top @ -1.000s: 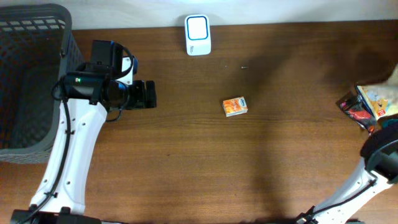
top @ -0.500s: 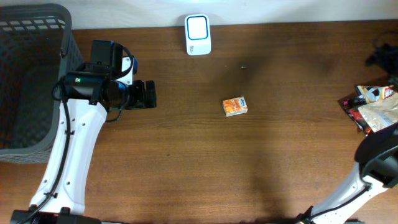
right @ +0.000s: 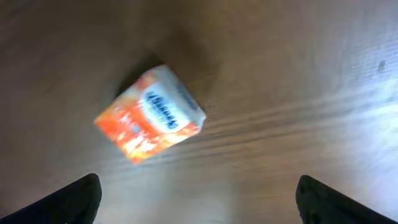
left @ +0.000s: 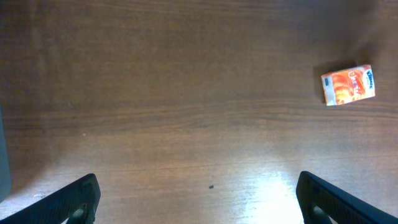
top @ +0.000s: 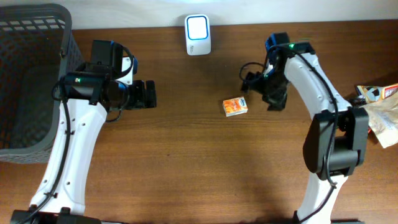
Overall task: Scan the item barcode
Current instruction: 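Move the right gripper over the orange Kleenex pack and grasp it, then lift the Kleenex pack and carry it toward the scanner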
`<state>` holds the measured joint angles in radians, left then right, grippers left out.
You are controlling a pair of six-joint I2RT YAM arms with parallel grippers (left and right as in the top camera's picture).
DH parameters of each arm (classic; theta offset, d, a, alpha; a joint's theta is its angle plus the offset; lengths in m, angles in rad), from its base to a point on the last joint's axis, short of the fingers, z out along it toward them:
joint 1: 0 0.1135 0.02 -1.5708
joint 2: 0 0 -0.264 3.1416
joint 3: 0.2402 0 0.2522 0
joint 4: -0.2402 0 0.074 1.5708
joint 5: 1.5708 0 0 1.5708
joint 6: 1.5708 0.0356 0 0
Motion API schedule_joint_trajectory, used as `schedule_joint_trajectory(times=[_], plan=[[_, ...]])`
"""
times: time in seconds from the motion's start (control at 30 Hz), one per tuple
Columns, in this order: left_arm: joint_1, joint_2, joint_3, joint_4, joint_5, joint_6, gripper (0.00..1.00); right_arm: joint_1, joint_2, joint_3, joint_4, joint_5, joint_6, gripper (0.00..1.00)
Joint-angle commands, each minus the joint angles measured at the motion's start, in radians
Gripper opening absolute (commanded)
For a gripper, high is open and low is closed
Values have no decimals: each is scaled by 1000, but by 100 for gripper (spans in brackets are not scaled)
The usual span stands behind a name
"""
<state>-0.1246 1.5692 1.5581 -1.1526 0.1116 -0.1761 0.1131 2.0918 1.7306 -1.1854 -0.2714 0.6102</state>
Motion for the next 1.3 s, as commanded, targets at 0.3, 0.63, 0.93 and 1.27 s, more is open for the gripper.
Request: schedule_joint_trajectory(times=[0.3, 0.63, 0.93, 1.27], plan=[[-1, 0, -3, 0, -7, 13, 99, 209, -179, -279, 124, 271, 621, 99], [-1, 0, -3, 0, -7, 13, 99, 188, -229, -437, 382, 256, 632, 81], [-1, 0, -3, 0, -7, 13, 99, 190, -128, -437, 488, 195, 734, 55], [-1, 0, -3, 0, -7, 13, 99, 188, -17, -437, 583, 205, 733, 41]])
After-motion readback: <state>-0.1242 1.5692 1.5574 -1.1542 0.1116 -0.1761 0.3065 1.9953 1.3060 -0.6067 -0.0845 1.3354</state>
